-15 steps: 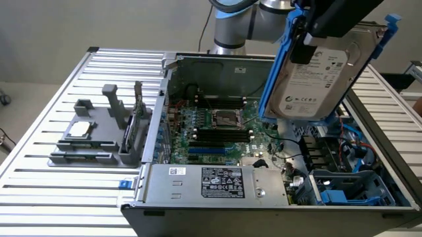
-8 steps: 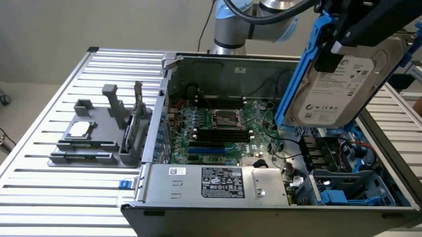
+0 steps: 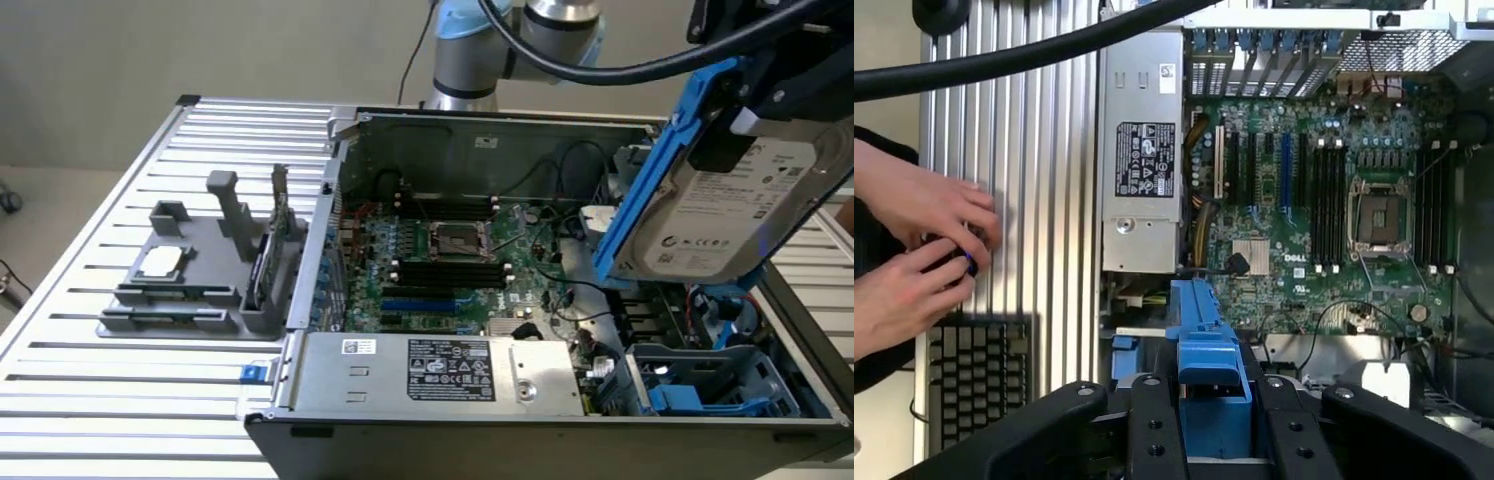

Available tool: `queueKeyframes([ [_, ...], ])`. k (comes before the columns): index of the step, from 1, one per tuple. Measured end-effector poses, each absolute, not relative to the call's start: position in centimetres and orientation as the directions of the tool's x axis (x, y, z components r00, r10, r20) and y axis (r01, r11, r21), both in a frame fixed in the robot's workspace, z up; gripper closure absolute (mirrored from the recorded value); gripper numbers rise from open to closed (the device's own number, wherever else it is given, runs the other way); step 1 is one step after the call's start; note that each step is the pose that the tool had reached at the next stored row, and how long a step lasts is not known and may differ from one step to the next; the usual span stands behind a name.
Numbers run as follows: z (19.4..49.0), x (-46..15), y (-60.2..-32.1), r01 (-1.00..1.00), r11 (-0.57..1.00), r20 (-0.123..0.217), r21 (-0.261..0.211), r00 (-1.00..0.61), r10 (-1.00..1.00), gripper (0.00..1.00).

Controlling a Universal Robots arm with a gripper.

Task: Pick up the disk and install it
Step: 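Insert the disk into the insertion slot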

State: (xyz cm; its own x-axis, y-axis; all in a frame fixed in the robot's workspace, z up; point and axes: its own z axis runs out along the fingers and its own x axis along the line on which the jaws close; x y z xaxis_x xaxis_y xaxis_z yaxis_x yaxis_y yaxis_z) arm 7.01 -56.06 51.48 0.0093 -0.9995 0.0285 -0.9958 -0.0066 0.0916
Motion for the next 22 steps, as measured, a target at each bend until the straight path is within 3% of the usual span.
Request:
queueKeyframes([
  [22, 49.0, 11.6, -59.2, -0.995, -0.007, 0.028, 0.099, 0.01, -1.0, 0.67],
])
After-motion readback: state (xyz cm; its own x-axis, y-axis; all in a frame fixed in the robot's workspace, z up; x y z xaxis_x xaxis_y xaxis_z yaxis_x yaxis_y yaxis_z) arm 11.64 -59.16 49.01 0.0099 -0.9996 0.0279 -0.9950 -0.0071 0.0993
